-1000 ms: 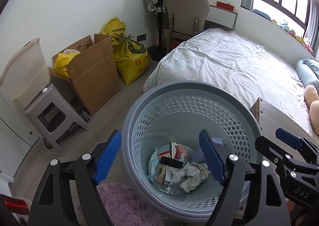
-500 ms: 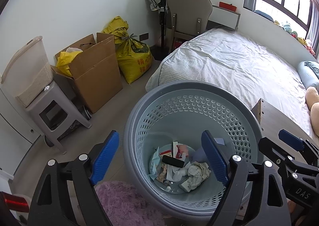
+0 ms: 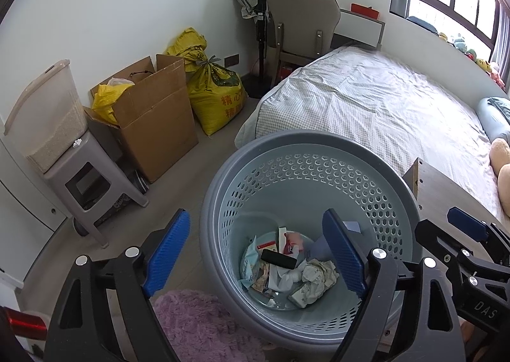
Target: Collect trash
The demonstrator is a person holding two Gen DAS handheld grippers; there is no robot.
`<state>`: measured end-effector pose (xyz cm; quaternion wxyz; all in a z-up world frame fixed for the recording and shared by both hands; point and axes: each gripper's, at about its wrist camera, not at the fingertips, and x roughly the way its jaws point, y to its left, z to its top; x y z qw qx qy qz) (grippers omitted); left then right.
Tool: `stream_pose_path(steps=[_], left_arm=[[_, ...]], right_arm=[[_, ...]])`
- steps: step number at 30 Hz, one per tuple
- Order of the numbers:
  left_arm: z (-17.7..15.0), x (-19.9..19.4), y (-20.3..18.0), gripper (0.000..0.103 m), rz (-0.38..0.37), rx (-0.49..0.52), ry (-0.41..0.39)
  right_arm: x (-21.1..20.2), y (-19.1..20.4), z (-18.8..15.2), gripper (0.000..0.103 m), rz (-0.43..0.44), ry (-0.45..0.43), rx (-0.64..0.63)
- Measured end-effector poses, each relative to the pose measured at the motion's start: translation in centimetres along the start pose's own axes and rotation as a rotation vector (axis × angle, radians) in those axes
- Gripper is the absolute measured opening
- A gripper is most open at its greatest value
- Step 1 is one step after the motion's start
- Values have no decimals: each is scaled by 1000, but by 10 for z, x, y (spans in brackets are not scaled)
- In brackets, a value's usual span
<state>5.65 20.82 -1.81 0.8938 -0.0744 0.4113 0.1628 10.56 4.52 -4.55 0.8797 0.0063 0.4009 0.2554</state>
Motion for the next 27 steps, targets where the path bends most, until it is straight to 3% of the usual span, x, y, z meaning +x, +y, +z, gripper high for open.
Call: stream_pose_path(steps=[27], left_arm=[[0, -2, -3, 82, 3, -1, 7]], right_arm=[[-1, -1, 0, 82, 2, 0, 0]])
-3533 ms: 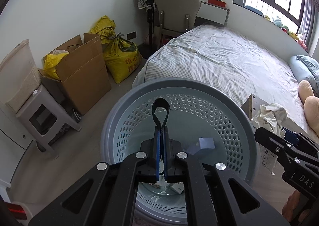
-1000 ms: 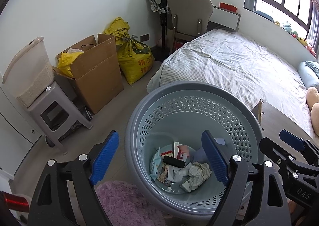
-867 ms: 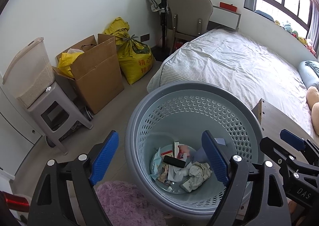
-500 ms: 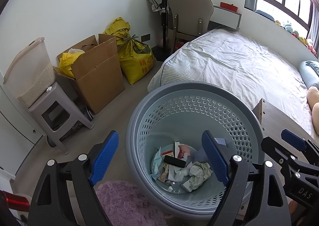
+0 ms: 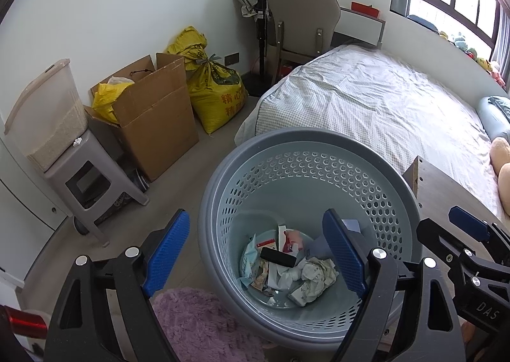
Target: Collect trash
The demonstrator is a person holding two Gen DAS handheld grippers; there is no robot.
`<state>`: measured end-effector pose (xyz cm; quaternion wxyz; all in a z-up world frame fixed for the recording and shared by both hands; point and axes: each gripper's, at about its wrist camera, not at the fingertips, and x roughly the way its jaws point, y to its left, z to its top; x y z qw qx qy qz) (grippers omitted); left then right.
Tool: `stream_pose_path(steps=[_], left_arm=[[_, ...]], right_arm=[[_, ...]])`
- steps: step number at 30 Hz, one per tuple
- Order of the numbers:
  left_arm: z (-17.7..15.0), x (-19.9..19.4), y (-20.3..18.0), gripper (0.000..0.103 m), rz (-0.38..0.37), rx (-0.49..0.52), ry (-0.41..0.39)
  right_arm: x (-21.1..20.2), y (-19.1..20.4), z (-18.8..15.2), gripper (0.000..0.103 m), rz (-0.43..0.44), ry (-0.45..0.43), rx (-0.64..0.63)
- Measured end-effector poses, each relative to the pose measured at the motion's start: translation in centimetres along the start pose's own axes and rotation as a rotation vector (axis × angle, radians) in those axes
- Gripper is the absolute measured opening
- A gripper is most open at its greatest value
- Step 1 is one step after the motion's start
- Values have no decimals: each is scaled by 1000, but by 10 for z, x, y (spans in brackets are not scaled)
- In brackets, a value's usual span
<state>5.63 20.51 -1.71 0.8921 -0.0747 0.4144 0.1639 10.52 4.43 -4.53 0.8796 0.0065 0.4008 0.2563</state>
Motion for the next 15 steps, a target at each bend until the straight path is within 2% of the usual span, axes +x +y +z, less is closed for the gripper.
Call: stream_pose_path(steps=[15], left_arm=[[1, -3, -3, 82, 4, 3, -5]], right_arm=[[0, 1, 0, 82, -1, 0, 0]])
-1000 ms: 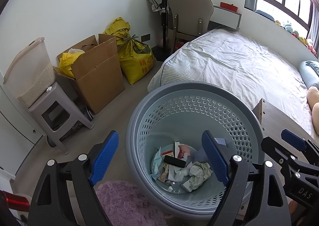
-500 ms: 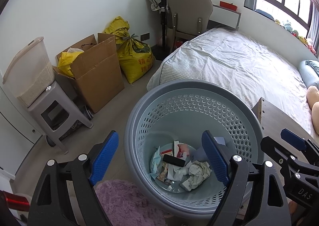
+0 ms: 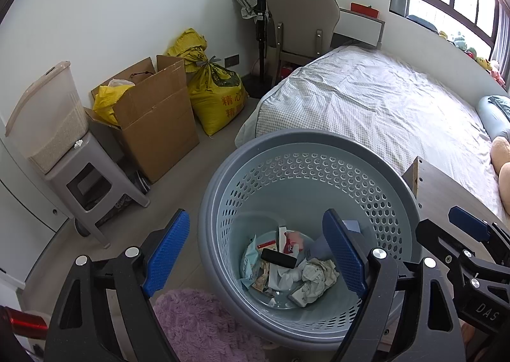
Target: Collect trash
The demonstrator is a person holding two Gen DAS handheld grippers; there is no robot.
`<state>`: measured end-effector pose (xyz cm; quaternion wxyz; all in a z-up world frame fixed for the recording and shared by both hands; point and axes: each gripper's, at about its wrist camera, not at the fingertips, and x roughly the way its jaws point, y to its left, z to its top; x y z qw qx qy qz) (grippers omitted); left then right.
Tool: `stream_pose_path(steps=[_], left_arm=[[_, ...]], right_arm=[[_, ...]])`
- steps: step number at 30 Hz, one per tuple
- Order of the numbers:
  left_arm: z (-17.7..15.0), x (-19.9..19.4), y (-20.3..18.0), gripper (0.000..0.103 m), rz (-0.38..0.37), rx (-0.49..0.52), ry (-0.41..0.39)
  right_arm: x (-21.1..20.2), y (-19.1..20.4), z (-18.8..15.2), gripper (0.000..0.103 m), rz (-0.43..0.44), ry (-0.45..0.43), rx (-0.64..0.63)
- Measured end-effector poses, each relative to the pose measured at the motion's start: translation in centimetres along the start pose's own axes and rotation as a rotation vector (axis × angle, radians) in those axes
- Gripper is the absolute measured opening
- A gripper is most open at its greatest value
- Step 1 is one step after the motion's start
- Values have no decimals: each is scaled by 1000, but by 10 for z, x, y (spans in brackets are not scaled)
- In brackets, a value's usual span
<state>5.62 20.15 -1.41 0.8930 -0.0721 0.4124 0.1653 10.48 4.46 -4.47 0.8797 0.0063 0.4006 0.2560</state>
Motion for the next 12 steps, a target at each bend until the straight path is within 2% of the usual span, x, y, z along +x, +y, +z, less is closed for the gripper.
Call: stream_pose_path(steps=[12], left_arm=[[2, -1, -1, 82, 1, 2, 2]], right_arm=[[0, 0, 0, 82, 0, 0, 0]])
